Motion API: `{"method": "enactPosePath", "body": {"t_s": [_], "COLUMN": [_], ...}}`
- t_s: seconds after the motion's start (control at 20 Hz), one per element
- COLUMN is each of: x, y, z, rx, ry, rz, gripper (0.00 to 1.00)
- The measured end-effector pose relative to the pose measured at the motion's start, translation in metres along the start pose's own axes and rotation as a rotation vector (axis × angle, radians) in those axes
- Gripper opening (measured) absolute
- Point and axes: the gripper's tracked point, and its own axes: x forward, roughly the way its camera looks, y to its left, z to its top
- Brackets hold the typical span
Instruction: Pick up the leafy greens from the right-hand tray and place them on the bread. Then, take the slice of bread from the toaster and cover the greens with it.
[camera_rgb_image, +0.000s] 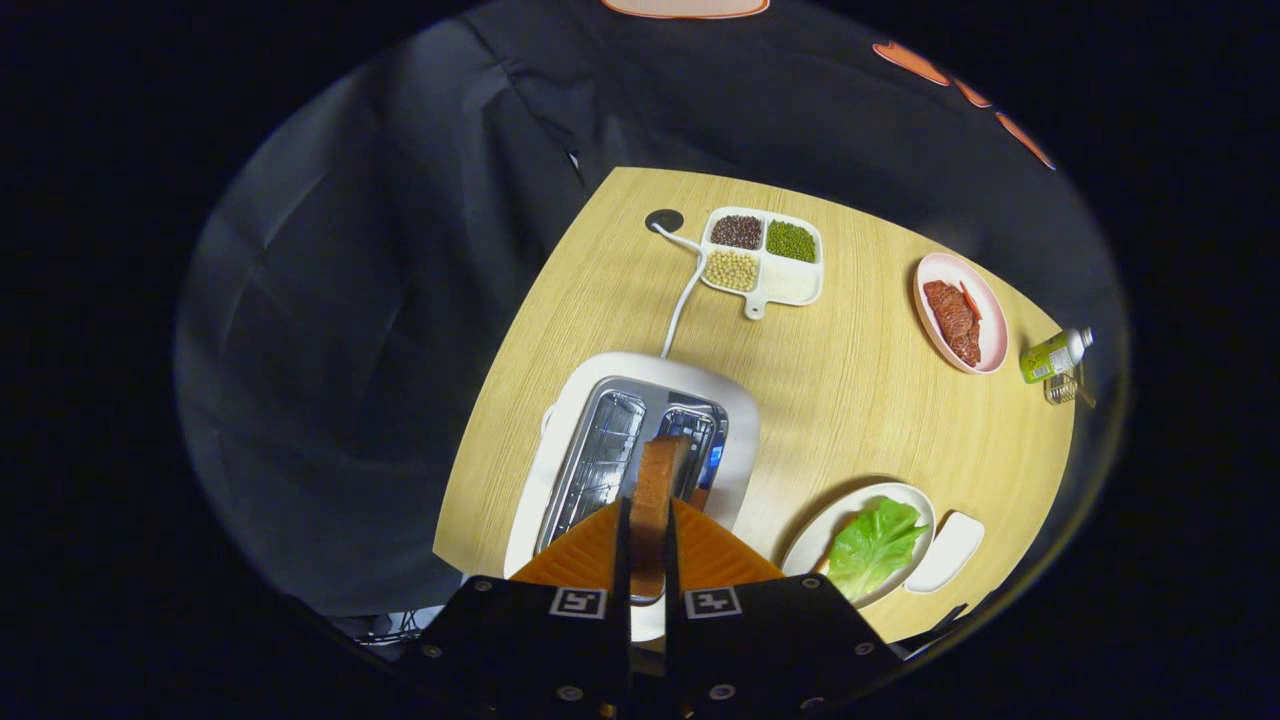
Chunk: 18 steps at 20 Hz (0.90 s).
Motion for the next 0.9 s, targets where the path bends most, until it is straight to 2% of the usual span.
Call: {"method": "enactPosePath", "body": {"t_s": [0.35,0.5,0.7,0.9], "x": [-0.047,-0.076,-0.108,-0.115], "y": [-0.016,-0.023,-0.055,-0.098], "z": [0.003,0.005,0.002,-0.020], "rx": [0.072,0.122,0.159,0.215], "ry": [-0.112,-0.174,-0.254,-0.283], "rz": [0.147,0.238,0.285,0.294], "gripper": [0.12,0.11,0.10,0.10]}}
